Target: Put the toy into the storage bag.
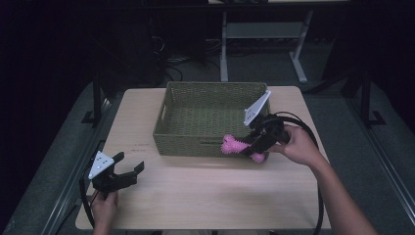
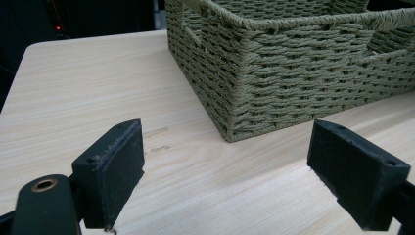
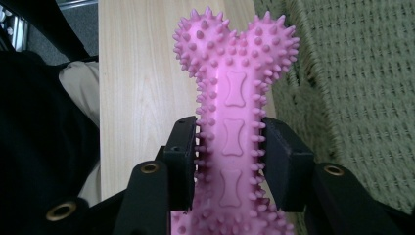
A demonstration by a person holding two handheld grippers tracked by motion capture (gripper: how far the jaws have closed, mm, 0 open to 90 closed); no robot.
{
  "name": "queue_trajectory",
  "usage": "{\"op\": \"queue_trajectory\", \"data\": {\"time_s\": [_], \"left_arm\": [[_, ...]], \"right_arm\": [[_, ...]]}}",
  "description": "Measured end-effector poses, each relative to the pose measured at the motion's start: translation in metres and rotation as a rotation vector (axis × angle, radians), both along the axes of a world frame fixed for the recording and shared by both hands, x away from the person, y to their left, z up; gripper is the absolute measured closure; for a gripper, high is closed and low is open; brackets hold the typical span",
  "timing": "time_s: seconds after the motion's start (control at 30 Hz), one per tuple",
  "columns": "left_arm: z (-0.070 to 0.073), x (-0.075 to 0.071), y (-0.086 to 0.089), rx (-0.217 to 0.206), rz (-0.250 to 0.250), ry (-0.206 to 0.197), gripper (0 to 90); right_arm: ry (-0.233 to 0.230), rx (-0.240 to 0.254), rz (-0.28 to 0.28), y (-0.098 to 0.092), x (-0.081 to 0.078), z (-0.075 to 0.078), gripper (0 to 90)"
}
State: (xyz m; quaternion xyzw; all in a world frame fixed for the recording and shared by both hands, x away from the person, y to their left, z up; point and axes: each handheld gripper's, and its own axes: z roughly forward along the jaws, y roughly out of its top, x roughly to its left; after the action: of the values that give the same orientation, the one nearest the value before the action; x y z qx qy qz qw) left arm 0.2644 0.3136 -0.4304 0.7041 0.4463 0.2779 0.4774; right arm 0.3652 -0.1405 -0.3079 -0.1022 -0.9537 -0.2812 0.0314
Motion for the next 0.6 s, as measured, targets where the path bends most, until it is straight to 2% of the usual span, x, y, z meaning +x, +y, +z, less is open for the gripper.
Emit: {"op": "queue_trajectory", "data": {"time_s": [0.6], "left_arm": [[0.0,0.0,0.002,-0.003,0.005,0.001,13.3]], "right_arm": [[-0.004,-0.013,-0.015,0.0,0.022,0.018,58.1]]}}
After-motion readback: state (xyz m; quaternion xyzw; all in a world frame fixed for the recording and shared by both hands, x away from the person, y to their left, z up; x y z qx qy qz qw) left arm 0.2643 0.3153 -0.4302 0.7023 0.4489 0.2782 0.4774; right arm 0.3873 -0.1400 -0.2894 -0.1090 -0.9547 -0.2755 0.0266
